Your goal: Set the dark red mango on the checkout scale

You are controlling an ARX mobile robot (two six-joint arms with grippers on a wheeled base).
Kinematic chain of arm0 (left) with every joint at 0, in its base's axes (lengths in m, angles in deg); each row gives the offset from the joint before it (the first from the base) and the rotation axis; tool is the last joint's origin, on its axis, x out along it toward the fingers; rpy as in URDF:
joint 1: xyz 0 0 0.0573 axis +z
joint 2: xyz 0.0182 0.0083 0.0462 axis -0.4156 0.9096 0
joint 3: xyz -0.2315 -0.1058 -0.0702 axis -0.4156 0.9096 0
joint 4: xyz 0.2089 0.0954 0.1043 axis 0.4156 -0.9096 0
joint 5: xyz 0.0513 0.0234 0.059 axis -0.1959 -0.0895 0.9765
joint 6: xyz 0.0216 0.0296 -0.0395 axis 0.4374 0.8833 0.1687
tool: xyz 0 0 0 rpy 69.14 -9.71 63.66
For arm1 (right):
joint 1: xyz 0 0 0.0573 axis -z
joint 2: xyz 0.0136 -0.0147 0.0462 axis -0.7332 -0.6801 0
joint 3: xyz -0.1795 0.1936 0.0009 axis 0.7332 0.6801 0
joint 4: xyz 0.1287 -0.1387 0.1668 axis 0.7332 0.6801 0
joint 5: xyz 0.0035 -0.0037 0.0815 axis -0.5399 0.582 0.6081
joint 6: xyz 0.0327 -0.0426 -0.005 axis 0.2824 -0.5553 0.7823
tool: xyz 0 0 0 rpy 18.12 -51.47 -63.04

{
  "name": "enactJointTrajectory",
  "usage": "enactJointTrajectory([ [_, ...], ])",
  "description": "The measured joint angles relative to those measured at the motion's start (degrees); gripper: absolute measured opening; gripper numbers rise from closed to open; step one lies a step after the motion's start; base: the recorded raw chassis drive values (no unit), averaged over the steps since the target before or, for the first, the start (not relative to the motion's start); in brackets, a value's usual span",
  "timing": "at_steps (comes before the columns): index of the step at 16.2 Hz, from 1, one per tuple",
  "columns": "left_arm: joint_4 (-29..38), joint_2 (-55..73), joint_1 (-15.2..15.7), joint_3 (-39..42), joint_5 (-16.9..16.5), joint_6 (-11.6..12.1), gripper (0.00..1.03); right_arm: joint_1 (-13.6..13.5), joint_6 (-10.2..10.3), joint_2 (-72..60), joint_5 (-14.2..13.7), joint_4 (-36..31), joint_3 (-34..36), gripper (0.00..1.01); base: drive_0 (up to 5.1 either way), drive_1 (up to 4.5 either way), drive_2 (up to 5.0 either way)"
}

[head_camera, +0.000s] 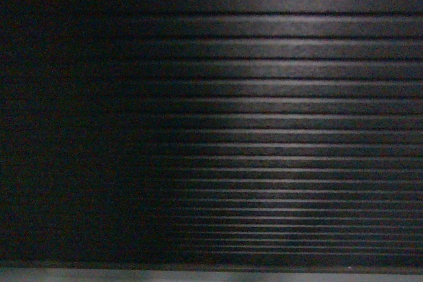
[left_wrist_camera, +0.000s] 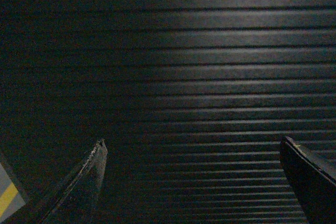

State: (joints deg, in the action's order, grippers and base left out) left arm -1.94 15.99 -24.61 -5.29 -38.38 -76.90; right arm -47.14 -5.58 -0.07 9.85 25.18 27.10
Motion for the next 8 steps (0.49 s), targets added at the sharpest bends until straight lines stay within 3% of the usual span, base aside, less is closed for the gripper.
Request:
enactJointTrajectory([
  [8,0.0,0.0,0.0,0.0,0.0,0.0,0.98,0.0,-0.1,0.0,0.0,-0.1,0.0,0.98,0.0,0.00,0.0],
])
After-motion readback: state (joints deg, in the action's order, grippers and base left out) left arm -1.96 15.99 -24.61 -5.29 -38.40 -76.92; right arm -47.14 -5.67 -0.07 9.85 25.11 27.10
